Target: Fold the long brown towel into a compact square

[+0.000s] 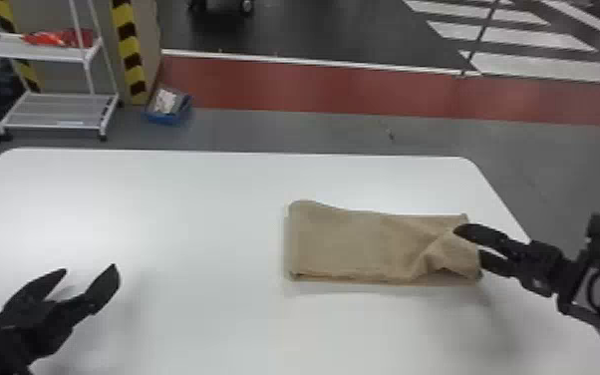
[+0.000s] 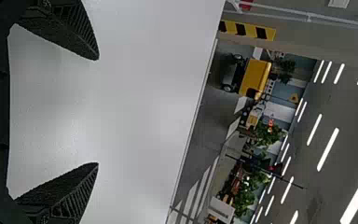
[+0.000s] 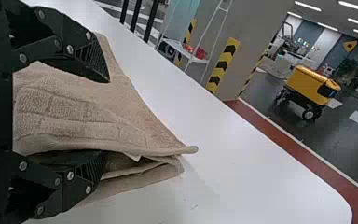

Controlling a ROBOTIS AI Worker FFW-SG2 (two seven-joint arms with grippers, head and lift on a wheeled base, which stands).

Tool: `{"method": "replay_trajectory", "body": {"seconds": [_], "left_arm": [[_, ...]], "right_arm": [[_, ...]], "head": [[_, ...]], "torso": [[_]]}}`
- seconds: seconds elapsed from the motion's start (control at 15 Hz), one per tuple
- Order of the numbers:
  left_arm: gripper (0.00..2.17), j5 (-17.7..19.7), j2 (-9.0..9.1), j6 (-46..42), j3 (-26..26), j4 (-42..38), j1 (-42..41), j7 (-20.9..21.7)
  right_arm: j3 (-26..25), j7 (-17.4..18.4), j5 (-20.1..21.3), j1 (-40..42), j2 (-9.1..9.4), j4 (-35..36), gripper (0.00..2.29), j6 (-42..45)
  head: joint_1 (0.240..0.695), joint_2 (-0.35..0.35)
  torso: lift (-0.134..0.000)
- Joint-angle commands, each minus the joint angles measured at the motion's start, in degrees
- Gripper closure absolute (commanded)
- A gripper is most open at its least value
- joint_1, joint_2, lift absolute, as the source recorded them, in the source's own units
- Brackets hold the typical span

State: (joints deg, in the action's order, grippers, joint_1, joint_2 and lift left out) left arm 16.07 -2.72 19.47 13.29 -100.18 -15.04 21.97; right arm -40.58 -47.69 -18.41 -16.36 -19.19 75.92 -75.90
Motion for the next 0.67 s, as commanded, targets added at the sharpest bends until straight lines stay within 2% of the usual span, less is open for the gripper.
{"method": "replay_trajectory", "body": {"seconds": [0.0, 0.2, 0.4, 0.6], "left_arm": [[0.07, -0.1, 0.0, 0.0, -0.4, 0.1, 0.3, 0.0], [0.07, -0.3, -0.09, 0.0, -0.5, 0.2, 0.4, 0.0], [0.07, -0.3, -0.09, 0.0, -0.4, 0.3, 0.2, 0.0], [0.07, -0.3, -0.27, 0.0, 0.2, 0.1, -0.3, 0.3]], "right_arm": [[-1.6, 0.0, -0.7, 1.2, -1.29, 0.9, 0.08, -1.2], [-1.9, 0.1, 0.0, 1.0, -3.49, 0.8, 0.08, -1.6], [2.2, 0.6, 3.0, -0.5, -3.75, 0.0, 0.09, -1.4], [7.6, 0.8, 7.6, -3.0, -4.02, 0.0, 0.1, -4.2]], "head": [[0.695, -0.174], [0.695, -0.209], [0.695, -0.228], [0.695, -0.214]], "torso": [[-0.12], [-0.12], [-0.12], [-0.12]]}}
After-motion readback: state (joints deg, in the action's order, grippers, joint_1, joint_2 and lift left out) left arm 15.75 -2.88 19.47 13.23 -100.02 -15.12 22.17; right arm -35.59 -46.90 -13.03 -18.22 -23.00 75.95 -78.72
